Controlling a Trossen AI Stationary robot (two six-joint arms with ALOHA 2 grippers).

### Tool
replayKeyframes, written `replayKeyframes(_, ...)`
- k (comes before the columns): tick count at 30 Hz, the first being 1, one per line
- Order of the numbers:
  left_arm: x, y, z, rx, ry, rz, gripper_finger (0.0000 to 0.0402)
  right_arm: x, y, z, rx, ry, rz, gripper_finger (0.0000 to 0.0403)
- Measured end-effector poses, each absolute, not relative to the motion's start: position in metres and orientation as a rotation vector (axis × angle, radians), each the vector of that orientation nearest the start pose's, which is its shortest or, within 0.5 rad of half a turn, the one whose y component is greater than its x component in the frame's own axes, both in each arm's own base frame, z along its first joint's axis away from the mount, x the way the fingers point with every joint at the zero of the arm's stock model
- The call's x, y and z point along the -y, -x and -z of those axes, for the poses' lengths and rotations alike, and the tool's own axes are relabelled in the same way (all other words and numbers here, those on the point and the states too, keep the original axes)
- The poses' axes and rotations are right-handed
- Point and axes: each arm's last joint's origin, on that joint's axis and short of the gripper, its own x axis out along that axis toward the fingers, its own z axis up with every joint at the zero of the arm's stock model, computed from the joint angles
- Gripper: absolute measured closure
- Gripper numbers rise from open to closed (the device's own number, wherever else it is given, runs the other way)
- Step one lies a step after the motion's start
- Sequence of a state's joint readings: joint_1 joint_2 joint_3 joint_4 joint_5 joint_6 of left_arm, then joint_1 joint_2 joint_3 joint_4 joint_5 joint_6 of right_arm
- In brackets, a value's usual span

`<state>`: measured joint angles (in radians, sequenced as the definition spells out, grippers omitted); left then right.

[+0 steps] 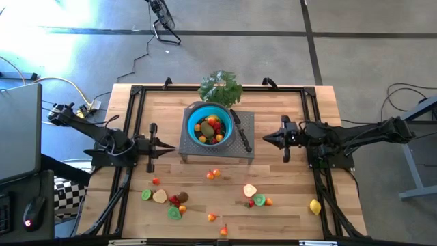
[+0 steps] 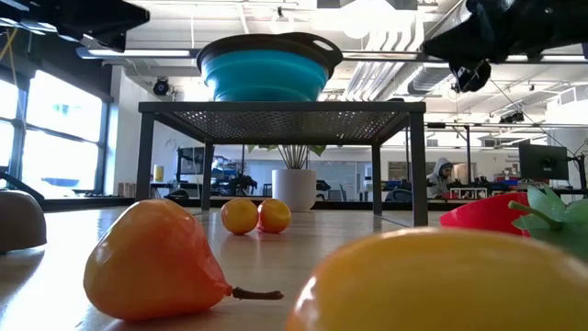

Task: Pick & Place Fruit
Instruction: Put the lemon into the blue strainer bowl on the shelf

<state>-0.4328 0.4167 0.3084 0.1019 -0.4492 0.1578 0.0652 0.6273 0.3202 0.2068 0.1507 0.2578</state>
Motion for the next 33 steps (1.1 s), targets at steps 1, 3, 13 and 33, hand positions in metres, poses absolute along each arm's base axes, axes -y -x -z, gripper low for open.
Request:
replayKeyframes(1,0.039,-0.114,-0.242,-0.012,-0.159,-0.015,0.0380,-0.005,-0.154,-0.234,-0.066,-0.260,0.126,0.0400)
replayKeyframes(3,0.038,-0.111,-0.242,-0.014,-0.144,-0.016,0.0380,-0.005,-0.154,-0.234,-0.055,-0.272,0.160,0.0400)
replayKeyframes(13,0.037,-0.110,-0.237,-0.063,-0.043,-0.016,0.0380,-0.025,-0.160,-0.251,-0.097,-0.343,0.109,0.0400)
replayKeyframes(33,0.037,-0.110,-0.232,-0.113,-0.071,-0.018,0.0380,-0.076,-0.214,-0.311,-0.943,-0.620,0.394,0.0400)
